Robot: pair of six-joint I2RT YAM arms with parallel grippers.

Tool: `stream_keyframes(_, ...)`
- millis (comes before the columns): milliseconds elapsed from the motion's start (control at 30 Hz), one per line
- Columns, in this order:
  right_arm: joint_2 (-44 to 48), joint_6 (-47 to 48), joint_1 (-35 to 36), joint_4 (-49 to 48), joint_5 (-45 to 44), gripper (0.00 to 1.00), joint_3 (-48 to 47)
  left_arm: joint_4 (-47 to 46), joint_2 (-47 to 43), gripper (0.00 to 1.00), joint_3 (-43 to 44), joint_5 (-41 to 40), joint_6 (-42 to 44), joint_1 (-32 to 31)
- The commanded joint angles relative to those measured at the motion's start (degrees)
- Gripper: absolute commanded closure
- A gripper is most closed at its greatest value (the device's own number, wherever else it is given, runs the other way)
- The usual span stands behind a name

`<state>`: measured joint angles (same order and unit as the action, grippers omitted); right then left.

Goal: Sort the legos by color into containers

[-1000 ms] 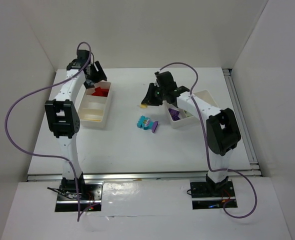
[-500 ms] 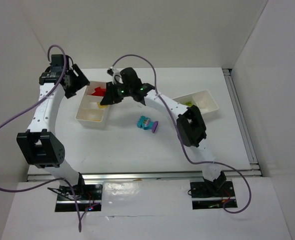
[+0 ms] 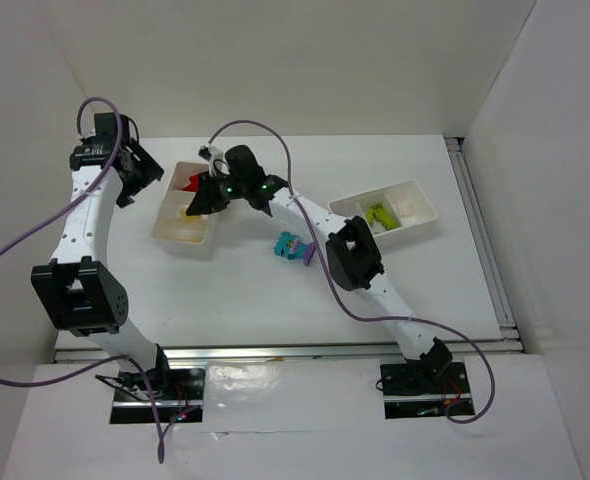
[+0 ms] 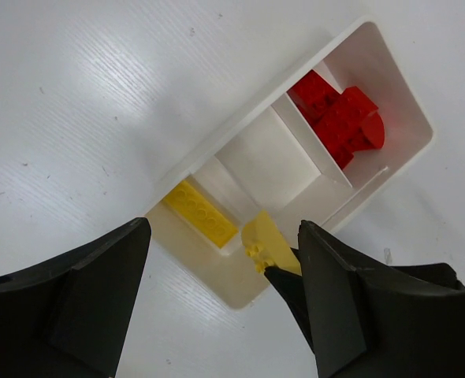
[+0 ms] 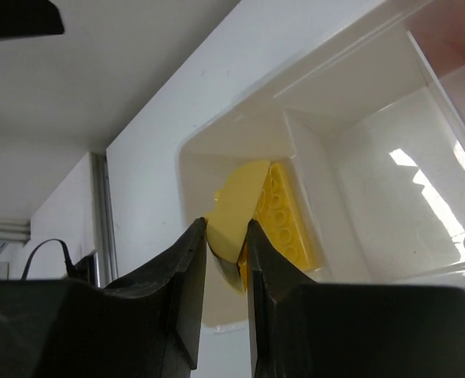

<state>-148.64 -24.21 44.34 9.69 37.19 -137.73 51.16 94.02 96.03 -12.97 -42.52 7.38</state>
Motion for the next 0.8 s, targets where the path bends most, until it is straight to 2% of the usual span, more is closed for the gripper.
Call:
stream_keyframes(0, -1.7, -0.1, 0.8, -2.2, 0.8, 0.96, -4.8, 1.1, -2.0, 0.14, 2.8, -1.8, -1.1, 0.5)
stream_keyframes(67, -1.7, -0.1, 0.8, -2.2, 0.8, 0.95, -4.0, 1.1, -2.0, 0.14, 2.8, -1.8, -1.1, 0.5)
stream_keyframes(167, -2.3, -0.1, 1.4, -2.8, 1.4, 0.80, -4.0, 1.1, -2.0, 0.12, 2.8, -1.8, -0.5, 0.5)
stream_keyframes(200, -2.3, -0.1, 1.9, -2.3, 1.4, 0.72, -4.0, 1.1, -2.0, 0.12, 3.5, -1.8, -0.5, 0.5)
stream_keyframes(233, -2.3, -0.1, 1.9, -2.3, 1.4, 0.50, -4.0, 1.1, -2.0, 0.12, 3.5, -1.8, -0.5, 0.5)
stream_keyframes(267, -1.7, -0.1, 1.9, -2.3, 1.9, 0.44, -3.5, 1.1, -2.0, 0.12, 4.0, -1.2, -0.5, 0.5)
stream_keyframes(467, 4.8, 1.1, 1.2, -2.0, -1.6, 0.41, 1.8, 1.1, -2.0, 0.12, 4.5, 0.5, 0.6, 0.5)
stream_keyframes(533, 8.1, 1.1, -0.4, -0.1, -4.2, 0.46, 3.7, 1.1, -2.0, 0.12, 4.5, 1.6, 1.7, 0.5)
stream_keyframes(567, 10.1, 1.1, -1.0, -0.1, -5.7, 0.51, 5.7, 0.3, -2.0, 0.16, 4.5, 2.6, 2.5, 0.5)
stream_keyframes(600, 12.8, 1.1, -1.7, -0.6, -7.4, 0.55, 9.1, -0.6, -2.0, 0.18, 3.8, 5.1, 5.1, 0.5)
stream_keyframes(633, 19.7, 0.5, -3.1, -3.7, -10.7, 0.61, 18.5, -1.8, -2.0, 0.20, 3.8, 5.1, 6.0, -0.7)
stream_keyframes(667, 23.6, 0.5, -3.8, -5.5, -12.6, 0.61, 23.8, -1.8, -2.0, 0.21, 3.2, 6.5, 8.2, -1.7)
stream_keyframes(700, 31.3, 0.5, -4.4, -6.8, -14.8, 0.61, 28.7, -2.6, -2.0, 0.23, 3.2, 6.5, 9.2, -4.4)
stream_keyframes(733, 35.0, 0.5, -5.7, -7.8, -19.3, 0.61, 37.3, -2.6, -2.0, 0.24, 3.2, 7.2, 10.2, -5.9)
stream_keyframes(767, 38.1, 0.5, -6.3, -7.8, -21.3, 0.61, 40.8, -2.6, -1.1, 0.24, 3.2, 7.2, 11.2, -7.6)
